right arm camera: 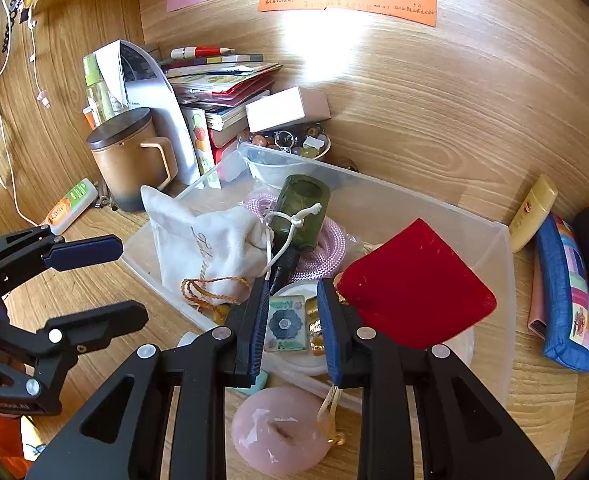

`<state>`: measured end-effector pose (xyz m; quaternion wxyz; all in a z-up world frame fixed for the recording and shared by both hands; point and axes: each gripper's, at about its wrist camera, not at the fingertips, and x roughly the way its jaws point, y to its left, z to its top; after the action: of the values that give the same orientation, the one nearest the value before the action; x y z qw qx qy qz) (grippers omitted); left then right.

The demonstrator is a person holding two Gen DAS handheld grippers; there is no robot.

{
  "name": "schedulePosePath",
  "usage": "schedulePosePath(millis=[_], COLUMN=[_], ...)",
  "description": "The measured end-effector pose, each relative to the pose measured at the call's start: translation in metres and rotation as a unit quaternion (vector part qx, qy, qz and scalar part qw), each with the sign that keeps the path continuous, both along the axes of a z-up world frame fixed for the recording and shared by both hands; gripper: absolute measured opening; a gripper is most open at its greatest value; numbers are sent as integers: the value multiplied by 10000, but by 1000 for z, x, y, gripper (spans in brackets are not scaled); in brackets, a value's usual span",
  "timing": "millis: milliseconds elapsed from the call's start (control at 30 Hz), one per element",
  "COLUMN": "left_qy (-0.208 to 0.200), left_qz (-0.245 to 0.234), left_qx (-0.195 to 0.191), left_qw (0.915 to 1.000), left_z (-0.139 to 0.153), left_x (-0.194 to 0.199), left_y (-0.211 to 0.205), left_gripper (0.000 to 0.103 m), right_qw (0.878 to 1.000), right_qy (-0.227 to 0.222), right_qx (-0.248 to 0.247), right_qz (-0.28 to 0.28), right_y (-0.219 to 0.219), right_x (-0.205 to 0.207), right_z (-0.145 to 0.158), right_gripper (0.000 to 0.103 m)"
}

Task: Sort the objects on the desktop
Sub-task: 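Lift the square pendant over the bin with the right tool and release it, then grasp the pink round container with the right tool while the left tool grasps the mint tube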

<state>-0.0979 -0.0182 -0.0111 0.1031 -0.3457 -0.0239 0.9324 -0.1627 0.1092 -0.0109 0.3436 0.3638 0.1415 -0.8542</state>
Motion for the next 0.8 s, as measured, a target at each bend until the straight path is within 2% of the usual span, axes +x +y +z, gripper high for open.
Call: schedulePosePath(millis=[133,267,367,500,600,767,800], left_qy=[-3,-34,-79,-114,-161,-310,-347], left_qz=[-15,-24,-22,76,80,112,119], left_qx=[36,78,124,90,90,60,66], left_qw=[10000,10000,9999,9999,9998,9994,9993], left_z=[-1,-3,-6,-12,-16,-25,-27], left_x=[3,7,10,16,19,20,20], left_y=[0,2,2,4,7,9,10], left_gripper=[60,61,61,71,73,77,80], right_qw=[9999,9996,9989,9982,9981,9983,9983], right_qy=[82,205,367,462,402,292,274], right_qx=[-30,-90,-98,-65,-46,-22,-25], right_qz=[-83,-189,-264,-383,-473,-510,-510], right_y=[5,14,21,31,39,49,50], right_x=[8,19,32,45,53,63,64], right_z=[7,14,18,16,11,2,1], right_gripper=[24,39,47,55,57,70,70])
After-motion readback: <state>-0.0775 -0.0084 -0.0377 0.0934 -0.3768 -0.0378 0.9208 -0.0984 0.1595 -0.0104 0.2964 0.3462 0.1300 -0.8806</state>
